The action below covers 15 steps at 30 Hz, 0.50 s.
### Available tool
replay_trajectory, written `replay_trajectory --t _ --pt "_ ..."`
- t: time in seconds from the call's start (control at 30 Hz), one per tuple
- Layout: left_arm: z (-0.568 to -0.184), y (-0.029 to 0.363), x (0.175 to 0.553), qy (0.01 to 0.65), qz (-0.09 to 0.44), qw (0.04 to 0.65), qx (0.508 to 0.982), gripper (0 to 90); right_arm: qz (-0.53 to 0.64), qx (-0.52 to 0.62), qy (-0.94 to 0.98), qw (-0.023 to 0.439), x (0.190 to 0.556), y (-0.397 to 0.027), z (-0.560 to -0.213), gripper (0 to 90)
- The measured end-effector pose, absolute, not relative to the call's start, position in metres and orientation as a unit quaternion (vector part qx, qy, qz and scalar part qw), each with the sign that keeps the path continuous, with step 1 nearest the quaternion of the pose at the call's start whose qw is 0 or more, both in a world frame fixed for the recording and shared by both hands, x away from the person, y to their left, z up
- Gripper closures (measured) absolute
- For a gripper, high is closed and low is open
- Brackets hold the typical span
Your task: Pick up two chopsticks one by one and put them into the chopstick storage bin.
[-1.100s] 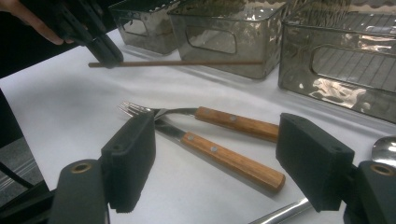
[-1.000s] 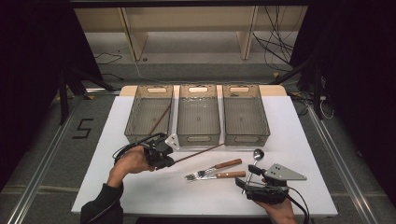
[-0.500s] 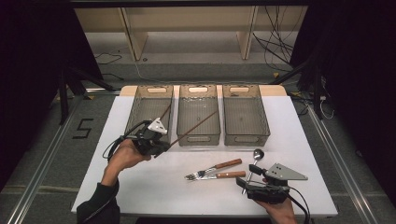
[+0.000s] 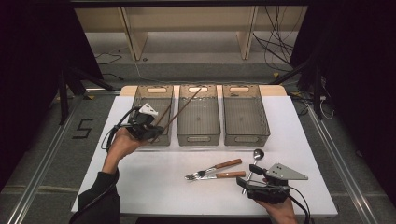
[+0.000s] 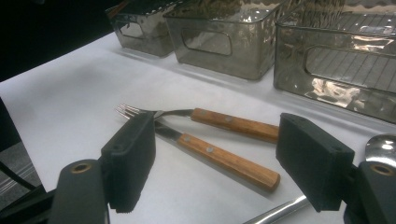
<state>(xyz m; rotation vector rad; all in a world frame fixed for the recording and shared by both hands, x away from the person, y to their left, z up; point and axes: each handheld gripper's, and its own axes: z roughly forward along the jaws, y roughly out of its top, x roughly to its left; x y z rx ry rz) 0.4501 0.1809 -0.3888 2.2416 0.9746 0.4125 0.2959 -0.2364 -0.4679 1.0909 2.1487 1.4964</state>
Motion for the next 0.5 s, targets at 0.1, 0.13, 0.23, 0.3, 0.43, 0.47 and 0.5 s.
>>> replay_trajectory --t 0.1,0.13,0.23,0.3,0.43,0.47,0.5 --pt "-0.388 0.188 0.459 0.387 0.164 0.319 0.849 84.1 0.521 0.380 0.749 0.151 0.296 -0.236 -0.468 29.2" --pt "-0.387 0.189 0.462 0.390 0.165 0.318 0.848 84.1 0.521 0.380 0.749 0.151 0.296 -0.236 -0.468 29.2" --pt "-0.386 0.196 0.469 0.400 0.168 0.316 0.844 84.1 0.521 0.380 0.749 0.151 0.296 -0.236 -0.468 29.2" --pt "-0.385 0.198 0.473 0.407 0.168 0.315 0.841 84.1 0.521 0.380 0.749 0.151 0.296 -0.236 -0.468 29.2" --pt "-0.385 0.201 0.479 0.416 0.172 0.313 0.837 84.1 0.522 0.379 0.749 0.151 0.296 -0.236 -0.468 29.2" --pt "-0.385 0.202 0.481 0.417 0.172 0.311 0.837 84.1 0.522 0.380 0.749 0.151 0.296 -0.236 -0.468 29.2" --pt "-0.385 0.202 0.481 0.419 0.171 0.313 0.835 84.1 0.522 0.380 0.748 0.151 0.296 -0.237 -0.468 29.2"
